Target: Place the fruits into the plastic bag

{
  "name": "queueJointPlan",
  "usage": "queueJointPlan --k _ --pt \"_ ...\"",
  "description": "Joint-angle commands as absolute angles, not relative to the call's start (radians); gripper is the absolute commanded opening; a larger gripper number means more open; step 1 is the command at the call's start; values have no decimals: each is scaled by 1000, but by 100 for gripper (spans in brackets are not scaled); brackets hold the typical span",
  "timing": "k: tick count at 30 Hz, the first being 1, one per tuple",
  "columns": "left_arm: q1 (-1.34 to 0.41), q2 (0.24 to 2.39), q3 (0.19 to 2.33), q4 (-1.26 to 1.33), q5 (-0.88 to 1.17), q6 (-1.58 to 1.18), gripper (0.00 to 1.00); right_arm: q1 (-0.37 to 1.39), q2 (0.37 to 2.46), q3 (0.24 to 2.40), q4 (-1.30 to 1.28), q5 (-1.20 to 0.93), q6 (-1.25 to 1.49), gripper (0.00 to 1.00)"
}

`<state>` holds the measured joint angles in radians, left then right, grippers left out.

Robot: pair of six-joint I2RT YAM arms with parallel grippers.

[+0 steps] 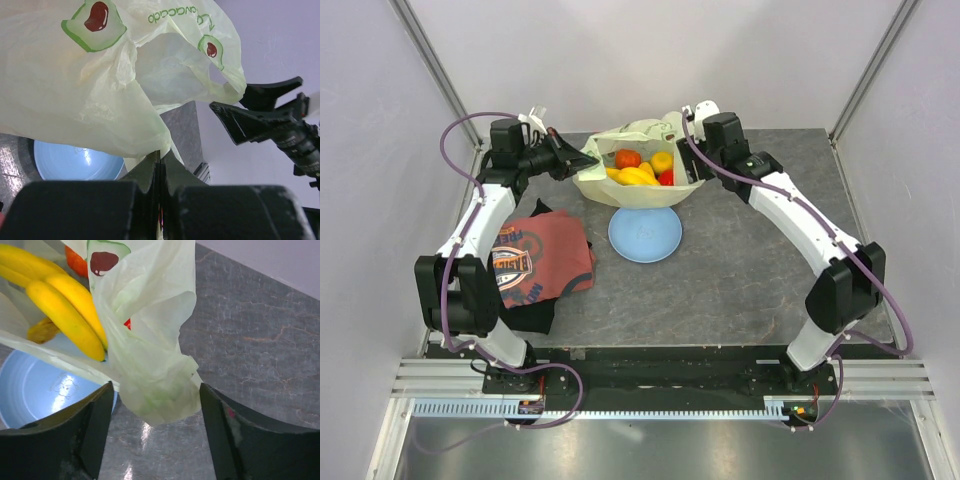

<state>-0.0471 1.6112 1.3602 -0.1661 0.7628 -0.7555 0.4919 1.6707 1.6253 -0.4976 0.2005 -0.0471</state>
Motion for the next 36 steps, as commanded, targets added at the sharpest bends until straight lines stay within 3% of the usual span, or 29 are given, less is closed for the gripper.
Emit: queueJointPlan --k 1,3,4,6,14,28,30,33,34,36 --pt "-44 1617 1402 -160 785 -756 2 448 1713 1666 -485 169 -61 60" --pt "-44 1624 1416 -158 785 -764 2 437 1732 1715 -474 161 -69 40" --pt "-44 1631 1423 -158 785 -765 2 437 1738 1739 -472 164 -72 18" --pt "-41 1641 1472 -158 787 -784 2 437 1746 1829 -476 182 -77 0" --pt "-2 1752 1716 -68 816 -942 2 434 1801 2109 -442 267 -118 0" --pt "-3 1982 1825 -25 919 -920 2 414 1957 2065 -428 298 -98 0" --pt "-2 1979 1835 -15 926 -914 2 411 1954 2059 -426 308 -89 11" --pt "-2 1974 1856 -9 925 -891 13 407 1942 2056 -428 307 -78 29" --pt "-2 1970 1861 -9 928 -878 26 402 1934 2056 -426 307 -77 35" --pt "-3 1959 1871 -8 923 -864 42 400 1925 2052 -426 298 -71 53"
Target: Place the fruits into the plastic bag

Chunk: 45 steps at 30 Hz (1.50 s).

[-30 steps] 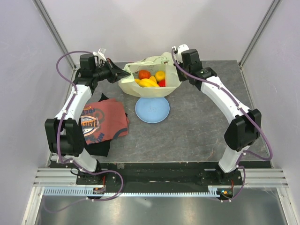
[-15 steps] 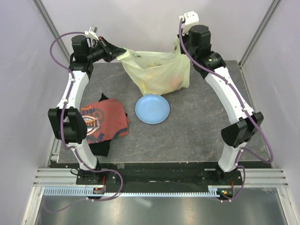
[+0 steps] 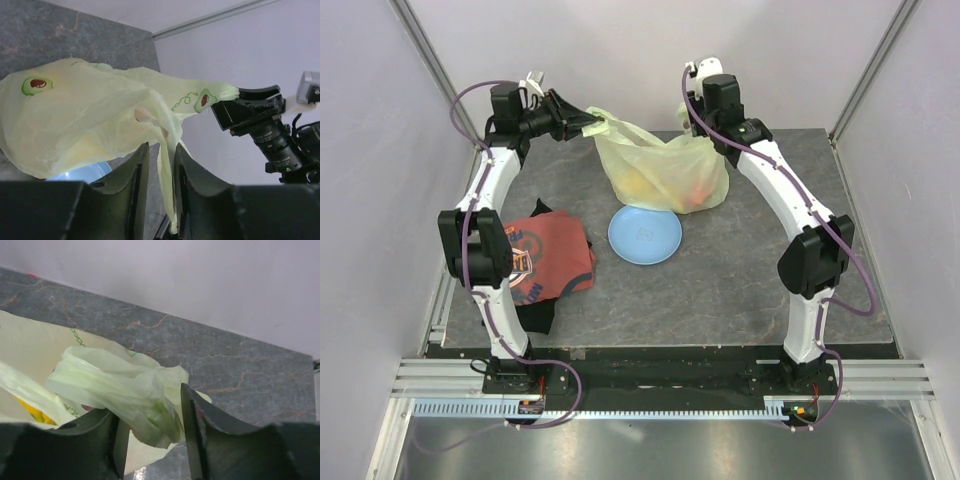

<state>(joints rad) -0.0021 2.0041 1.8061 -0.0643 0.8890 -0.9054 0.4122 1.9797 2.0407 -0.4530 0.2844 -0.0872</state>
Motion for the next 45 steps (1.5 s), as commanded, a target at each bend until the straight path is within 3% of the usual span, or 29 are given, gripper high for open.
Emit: queueJointPlan --k 1,3,5,6,10,17,25,32,45 --pt "-2 1953 1873 -9 920 -848 61 397 1915 2051 -428 290 -69 59" --pt "-2 1927 1870 -9 905 -825 84 394 1889 2037 -423 279 -64 73" --pt "-3 1901 1852 -12 875 -809 88 394 1864 1994 -404 250 -84 81" --pt "-2 1887 1842 -14 859 -786 97 393 1829 1971 -391 208 -95 84" --pt "-2 1774 1781 -67 738 -707 98 393 1724 1804 -305 105 -117 97" --pt "-3 1567 1565 -114 399 -632 99 376 1531 1594 -190 18 -40 98" --pt "-2 1365 1358 -121 267 -594 99 233 1303 1392 -87 -216 173 98" --pt "-2 1177 1151 -120 203 -571 99 20 1123 1146 -67 -27 416 98" --pt "-3 919 982 -161 126 -496 99 6 836 746 23 235 378 98"
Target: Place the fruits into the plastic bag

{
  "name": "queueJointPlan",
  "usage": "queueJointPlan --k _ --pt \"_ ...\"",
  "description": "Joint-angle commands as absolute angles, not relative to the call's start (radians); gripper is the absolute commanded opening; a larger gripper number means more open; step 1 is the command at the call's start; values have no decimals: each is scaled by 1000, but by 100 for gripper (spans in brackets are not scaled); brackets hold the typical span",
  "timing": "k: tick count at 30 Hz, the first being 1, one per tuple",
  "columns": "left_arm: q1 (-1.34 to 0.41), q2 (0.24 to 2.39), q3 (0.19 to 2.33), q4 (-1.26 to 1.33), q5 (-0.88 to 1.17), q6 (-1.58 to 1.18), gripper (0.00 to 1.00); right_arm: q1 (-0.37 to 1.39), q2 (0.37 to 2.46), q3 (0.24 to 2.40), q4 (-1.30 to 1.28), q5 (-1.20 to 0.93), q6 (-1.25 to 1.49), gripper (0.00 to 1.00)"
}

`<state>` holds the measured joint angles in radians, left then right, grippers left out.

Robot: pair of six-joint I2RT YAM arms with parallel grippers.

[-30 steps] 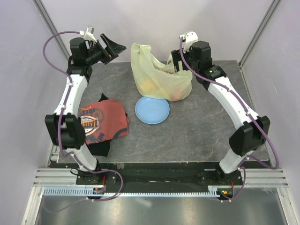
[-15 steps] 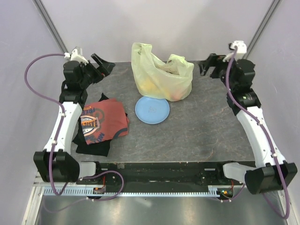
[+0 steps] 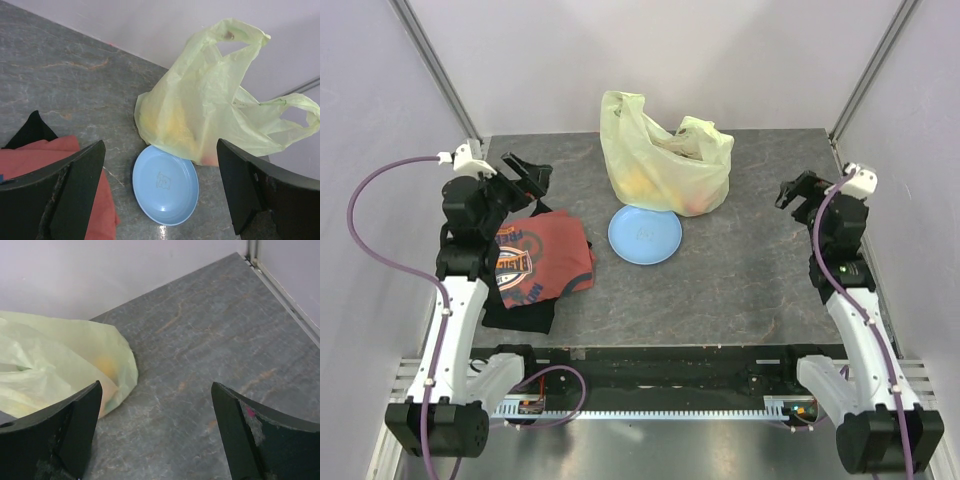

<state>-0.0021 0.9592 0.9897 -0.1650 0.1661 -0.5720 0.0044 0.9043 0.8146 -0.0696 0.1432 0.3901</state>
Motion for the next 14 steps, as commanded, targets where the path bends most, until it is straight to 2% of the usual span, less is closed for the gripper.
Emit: queueJointPlan --k 1,14 --pt "-2 914 983 -166 130 -480 99 6 822 735 23 241 373 98" --pt "-2 874 983 -175 94 -466 99 8 781 690 9 249 342 98"
